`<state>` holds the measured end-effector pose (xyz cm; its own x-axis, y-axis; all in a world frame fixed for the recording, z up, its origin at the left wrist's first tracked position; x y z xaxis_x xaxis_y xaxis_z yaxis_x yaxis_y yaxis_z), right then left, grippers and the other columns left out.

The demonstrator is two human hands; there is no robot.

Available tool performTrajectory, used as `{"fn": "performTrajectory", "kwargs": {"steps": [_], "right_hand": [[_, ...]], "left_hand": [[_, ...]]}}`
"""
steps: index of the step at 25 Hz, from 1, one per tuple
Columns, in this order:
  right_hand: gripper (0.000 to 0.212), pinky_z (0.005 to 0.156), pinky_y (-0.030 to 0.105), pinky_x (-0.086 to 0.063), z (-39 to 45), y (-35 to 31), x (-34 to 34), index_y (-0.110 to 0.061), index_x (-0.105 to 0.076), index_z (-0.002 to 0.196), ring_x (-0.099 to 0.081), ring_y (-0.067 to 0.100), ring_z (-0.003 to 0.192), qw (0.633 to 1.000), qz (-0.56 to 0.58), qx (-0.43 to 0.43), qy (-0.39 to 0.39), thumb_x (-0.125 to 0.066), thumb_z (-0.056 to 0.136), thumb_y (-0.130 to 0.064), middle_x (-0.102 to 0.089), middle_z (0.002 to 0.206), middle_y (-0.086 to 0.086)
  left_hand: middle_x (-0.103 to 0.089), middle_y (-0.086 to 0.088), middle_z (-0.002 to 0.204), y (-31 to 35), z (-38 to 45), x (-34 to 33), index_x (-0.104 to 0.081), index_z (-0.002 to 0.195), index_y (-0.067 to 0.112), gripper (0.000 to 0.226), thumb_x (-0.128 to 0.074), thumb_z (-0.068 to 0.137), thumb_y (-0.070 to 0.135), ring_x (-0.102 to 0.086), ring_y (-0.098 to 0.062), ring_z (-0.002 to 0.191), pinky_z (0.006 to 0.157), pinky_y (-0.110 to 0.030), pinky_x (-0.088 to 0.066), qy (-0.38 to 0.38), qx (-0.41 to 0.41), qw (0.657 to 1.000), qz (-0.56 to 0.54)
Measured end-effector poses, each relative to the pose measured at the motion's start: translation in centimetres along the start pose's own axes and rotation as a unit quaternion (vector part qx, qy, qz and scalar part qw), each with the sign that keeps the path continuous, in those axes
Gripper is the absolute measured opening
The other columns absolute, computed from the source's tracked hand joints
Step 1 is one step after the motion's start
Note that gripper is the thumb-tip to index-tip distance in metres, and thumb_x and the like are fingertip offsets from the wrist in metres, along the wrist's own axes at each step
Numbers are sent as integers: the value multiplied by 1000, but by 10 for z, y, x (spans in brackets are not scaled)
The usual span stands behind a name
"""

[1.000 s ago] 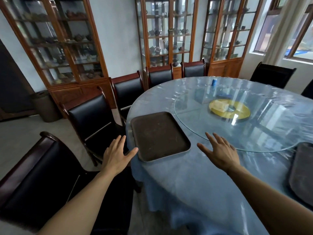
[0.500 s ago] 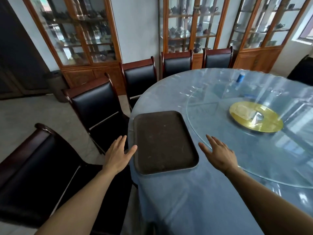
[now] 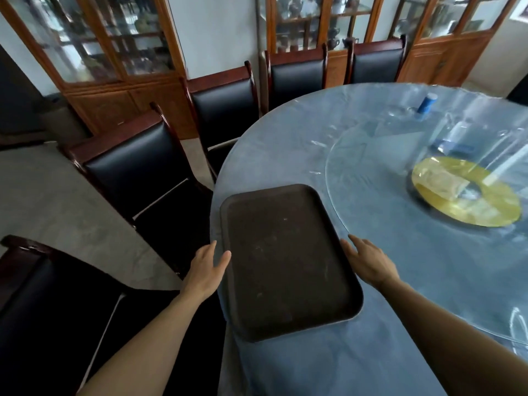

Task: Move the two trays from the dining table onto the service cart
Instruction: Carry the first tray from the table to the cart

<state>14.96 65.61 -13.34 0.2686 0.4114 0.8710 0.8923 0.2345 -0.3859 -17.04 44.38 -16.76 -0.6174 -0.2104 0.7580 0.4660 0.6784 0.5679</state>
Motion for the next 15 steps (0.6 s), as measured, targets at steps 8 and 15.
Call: {"fn": "performTrajectory", "kwargs": {"steps": [8, 15], "right_hand": [[68, 108, 45, -35, 68, 2, -44, -11, -35, 146, -43, 34, 135, 995, 36, -44, -85, -36, 97, -57, -43, 149, 18], [85, 117, 41, -24, 100, 7, -61, -8, -19, 153, -31, 32, 143, 971, 157, -121, -137, -46, 92, -61, -31, 158, 15]], "left_hand": [[-23, -8, 162, -9, 61, -29, -20, 156, 22, 74, -29, 96, 64, -25, -28, 147, 116, -44, -24, -96, 130, 974, -159], [-38, -6, 156, -8, 79, -37, -28, 153, 27, 85, -26, 86, 79, -40, -31, 138, 110, -50, -37, -146, 244, 903, -322]]}}
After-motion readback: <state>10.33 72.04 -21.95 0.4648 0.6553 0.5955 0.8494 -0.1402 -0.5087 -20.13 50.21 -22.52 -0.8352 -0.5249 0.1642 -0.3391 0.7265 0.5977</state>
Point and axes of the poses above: each hand's wrist, its own z-axis towards the middle knuckle, its own x-axis out of the back of the hand, y = z × x, the point moved 3 cm from there along z, towards the middle knuckle
